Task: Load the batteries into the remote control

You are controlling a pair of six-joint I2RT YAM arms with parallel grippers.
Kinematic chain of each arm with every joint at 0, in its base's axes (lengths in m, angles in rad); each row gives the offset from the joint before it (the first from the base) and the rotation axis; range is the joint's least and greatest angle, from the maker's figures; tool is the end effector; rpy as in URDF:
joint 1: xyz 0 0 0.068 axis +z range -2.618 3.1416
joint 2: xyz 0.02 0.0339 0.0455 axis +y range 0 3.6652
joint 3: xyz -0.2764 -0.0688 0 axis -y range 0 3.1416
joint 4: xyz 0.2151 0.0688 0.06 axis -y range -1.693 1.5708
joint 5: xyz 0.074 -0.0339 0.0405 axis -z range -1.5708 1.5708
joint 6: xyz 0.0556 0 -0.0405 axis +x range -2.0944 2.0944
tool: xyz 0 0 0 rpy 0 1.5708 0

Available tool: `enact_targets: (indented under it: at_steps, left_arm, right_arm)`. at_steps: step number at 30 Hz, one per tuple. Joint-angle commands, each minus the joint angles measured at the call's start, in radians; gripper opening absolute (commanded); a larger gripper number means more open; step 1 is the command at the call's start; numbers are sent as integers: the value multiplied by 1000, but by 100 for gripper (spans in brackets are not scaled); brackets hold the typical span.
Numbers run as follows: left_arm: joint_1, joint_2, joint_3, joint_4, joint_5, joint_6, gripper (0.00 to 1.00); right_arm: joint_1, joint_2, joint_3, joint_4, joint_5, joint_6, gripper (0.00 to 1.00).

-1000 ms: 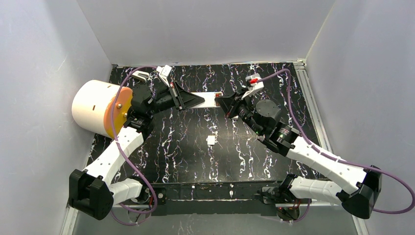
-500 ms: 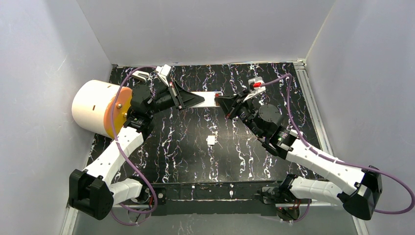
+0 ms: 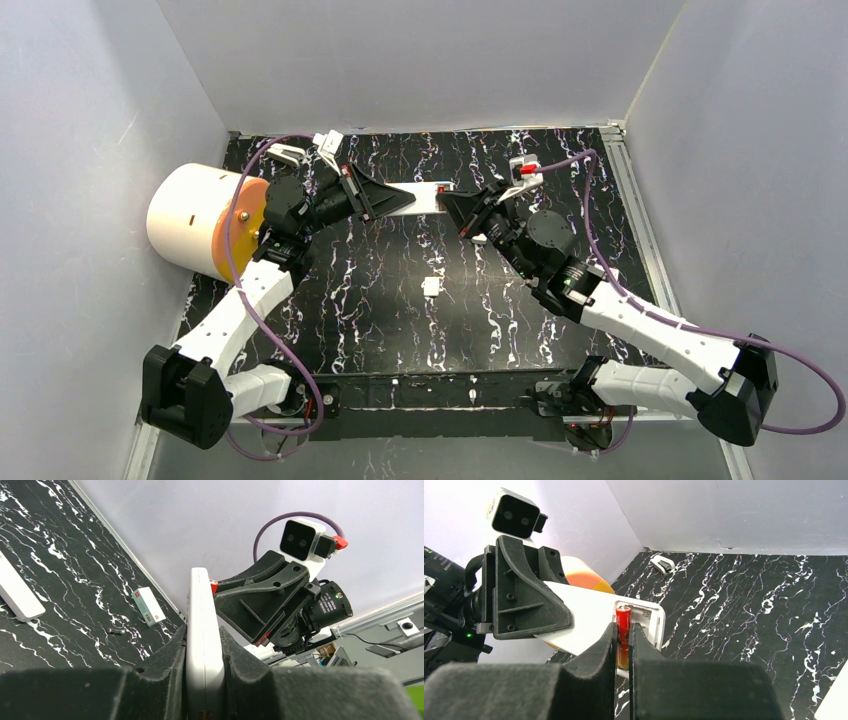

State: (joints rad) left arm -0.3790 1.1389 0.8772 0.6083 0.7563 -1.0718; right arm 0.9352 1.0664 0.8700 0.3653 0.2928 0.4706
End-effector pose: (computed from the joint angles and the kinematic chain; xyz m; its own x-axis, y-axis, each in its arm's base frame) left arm 0.2044 -0.1225 0.4057 -0.6118 -0.4438 -0.6548 0.6928 0.0987 -0.7143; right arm 0.1521 0.1792 0.3937 -0.1838 0.4821 -0.8566 -0.5814 0.6493 0.4902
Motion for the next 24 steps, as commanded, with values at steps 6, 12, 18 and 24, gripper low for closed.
enact_targets:
  at_steps: [6,12,18,24]
  left_arm:
    - [-11,-84,98,388,-89,-122,0]
    - [-11,-70,57,385,-86,-173,0]
    - [-11,-72,-96,474,-157,-288,0]
    - [-11,-42,-187,620,-187,-379,0]
  right_arm:
    - [17,84,-123,-409,-106,-9,1]
    - [17,116,5,-472,-45,-4,4]
    - [5,188,110,-557,13,10,15]
    - [-8,209,149,-572,-1,7,19]
